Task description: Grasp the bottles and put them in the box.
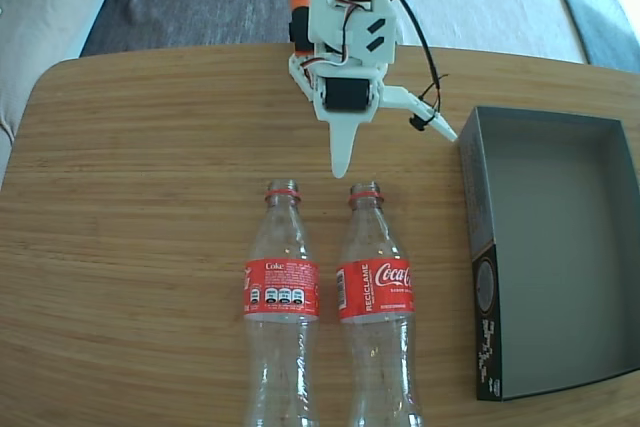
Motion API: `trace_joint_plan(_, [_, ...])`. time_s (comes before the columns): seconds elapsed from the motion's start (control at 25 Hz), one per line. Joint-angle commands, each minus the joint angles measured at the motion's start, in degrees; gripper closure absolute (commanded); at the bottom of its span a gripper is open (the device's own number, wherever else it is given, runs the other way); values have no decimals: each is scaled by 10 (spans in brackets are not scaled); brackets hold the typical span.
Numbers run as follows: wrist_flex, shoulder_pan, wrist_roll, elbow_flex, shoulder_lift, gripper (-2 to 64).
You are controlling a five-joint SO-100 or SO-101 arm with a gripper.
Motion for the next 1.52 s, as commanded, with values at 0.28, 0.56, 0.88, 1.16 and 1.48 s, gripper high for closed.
trace_joint_plan(0.28, [-10, -2, 1, -4, 3, 581])
trace_joint_plan(0.56, [-10, -2, 3, -7, -2, 581])
trace_joint_plan(0.88, [-9, 4, 3, -33, -8, 575])
trace_joint_plan(1.16, [-10, 4, 0, -87, -53, 575])
trace_joint_plan(1.48, [-10, 3, 3, -256, -270, 575])
